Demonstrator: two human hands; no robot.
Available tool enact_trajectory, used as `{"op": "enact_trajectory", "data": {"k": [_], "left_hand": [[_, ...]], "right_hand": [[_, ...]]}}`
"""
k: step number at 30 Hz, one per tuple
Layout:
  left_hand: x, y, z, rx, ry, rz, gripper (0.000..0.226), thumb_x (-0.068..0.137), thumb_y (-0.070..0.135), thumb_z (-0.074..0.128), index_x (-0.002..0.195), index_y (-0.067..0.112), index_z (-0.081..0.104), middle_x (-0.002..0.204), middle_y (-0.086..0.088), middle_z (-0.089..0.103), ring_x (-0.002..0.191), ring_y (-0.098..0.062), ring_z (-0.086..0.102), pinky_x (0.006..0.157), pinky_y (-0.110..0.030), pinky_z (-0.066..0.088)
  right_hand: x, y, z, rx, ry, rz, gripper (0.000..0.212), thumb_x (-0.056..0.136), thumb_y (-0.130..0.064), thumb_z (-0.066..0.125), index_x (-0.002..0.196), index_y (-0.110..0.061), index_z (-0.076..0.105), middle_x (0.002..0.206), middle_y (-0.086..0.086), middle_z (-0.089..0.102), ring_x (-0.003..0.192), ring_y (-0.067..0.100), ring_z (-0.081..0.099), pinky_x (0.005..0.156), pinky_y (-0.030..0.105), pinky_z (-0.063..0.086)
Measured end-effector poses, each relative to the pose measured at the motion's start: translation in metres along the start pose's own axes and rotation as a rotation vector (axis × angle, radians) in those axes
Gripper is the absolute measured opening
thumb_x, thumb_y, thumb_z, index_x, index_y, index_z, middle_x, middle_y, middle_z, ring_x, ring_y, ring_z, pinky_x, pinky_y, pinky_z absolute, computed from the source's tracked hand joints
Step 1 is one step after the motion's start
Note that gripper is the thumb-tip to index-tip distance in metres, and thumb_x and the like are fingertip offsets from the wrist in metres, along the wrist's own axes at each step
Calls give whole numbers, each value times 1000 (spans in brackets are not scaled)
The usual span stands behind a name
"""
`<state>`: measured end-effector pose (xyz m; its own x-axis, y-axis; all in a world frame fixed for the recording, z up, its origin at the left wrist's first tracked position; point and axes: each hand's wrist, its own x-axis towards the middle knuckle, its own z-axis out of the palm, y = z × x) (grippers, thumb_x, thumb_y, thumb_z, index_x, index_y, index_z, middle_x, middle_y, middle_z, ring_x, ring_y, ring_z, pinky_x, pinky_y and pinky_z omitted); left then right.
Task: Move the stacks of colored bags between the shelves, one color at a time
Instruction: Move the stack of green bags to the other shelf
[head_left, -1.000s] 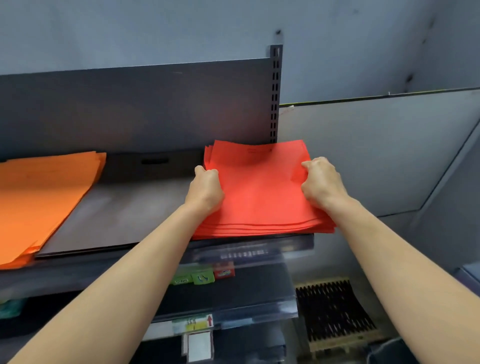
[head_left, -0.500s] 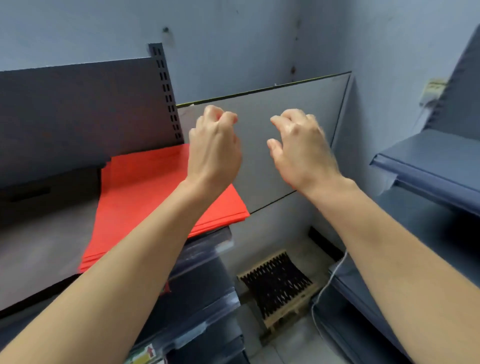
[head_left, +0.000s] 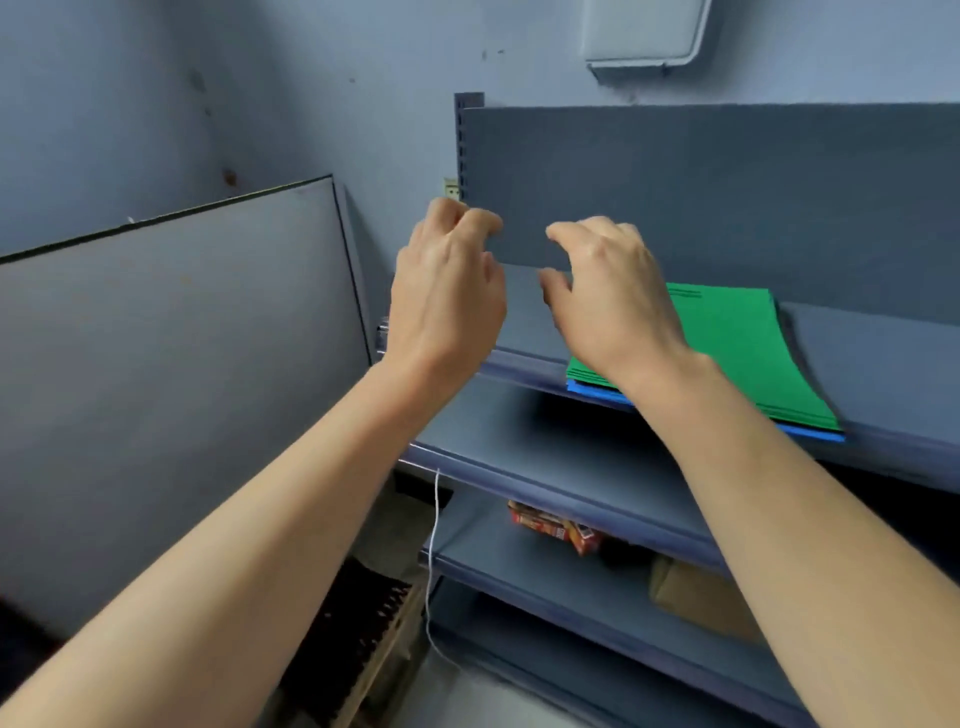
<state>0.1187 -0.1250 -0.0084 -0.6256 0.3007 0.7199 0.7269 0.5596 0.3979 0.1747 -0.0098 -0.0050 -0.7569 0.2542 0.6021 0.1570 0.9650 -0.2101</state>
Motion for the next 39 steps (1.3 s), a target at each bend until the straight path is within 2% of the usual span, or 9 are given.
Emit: {"op": "enact_trajectory", "data": {"k": [8, 14, 17, 22, 27, 31, 33, 35, 39], "left_hand": [[16, 62, 138, 80, -460, -24, 29, 90, 12, 48, 117, 3, 53, 125, -13, 46, 106, -35, 51, 88, -39, 42], [24, 58, 192, 132, -585, -62, 19, 88, 9, 48, 106, 4, 54, 122, -16, 47, 96, -33, 50, 85, -40, 42], [29, 44, 208, 198, -654, -86, 28, 88, 12, 51, 113, 0, 53, 121, -18, 49, 105, -37, 50, 89, -41, 41], [38, 20, 224, 232, -796, -213, 23, 88, 23, 54, 80, 5, 43, 104, -17, 55, 90, -34, 47, 73, -34, 37], [51, 11, 224, 89, -820, -300, 27, 85, 23, 63, 76, 5, 44, 87, -12, 50, 79, -30, 46, 65, -31, 35], [55, 9, 226, 40, -780, -203, 24, 83, 10, 63, 105, 5, 55, 118, -18, 50, 100, -36, 53, 81, -33, 42], [56, 7, 228, 28, -742, -132, 17, 82, 4, 62, 83, 17, 51, 119, -16, 47, 93, -35, 52, 85, -33, 43], [56, 4, 230, 46, -709, -86, 43, 81, 1, 62, 63, 25, 30, 106, -11, 45, 81, -28, 43, 82, -33, 43], [60, -1, 231, 28, -693, -90, 49, 76, -6, 61, 63, 29, 30, 75, -1, 37, 80, -23, 33, 69, -27, 32]], "right_hand": [[-16, 151, -6, -109, -159, 333, 35, 96, -21, 48, 128, -8, 50, 128, 15, 52, 118, 33, 44, 94, 38, 38], [-22, 204, 5, -127, -233, 483, 38, 95, -22, 51, 129, -6, 49, 130, 16, 52, 120, 34, 46, 96, 40, 40], [-20, 215, 16, -118, -288, 537, 38, 94, -24, 52, 126, -6, 50, 130, 15, 52, 118, 34, 48, 94, 39, 41], [-20, 227, 33, -117, -496, 649, 50, 93, -35, 54, 133, -6, 44, 139, 14, 44, 127, 33, 41, 101, 43, 37], [-8, 228, 40, -110, -568, 716, 60, 89, -40, 59, 136, -7, 41, 147, 16, 31, 133, 36, 33, 106, 46, 34], [-3, 224, 43, -120, -598, 723, 57, 89, -39, 59, 132, -5, 44, 147, 16, 34, 132, 36, 33, 106, 44, 32], [-2, 222, 43, -114, -598, 725, 53, 90, -36, 59, 130, -4, 46, 146, 16, 36, 132, 35, 34, 107, 43, 29], [-2, 220, 43, -114, -592, 728, 51, 91, -34, 59, 130, -3, 47, 146, 15, 36, 133, 34, 33, 109, 44, 27], [-1, 217, 43, -126, -596, 725, 50, 91, -31, 58, 130, -2, 46, 146, 14, 36, 135, 31, 32, 112, 45, 24]]}}
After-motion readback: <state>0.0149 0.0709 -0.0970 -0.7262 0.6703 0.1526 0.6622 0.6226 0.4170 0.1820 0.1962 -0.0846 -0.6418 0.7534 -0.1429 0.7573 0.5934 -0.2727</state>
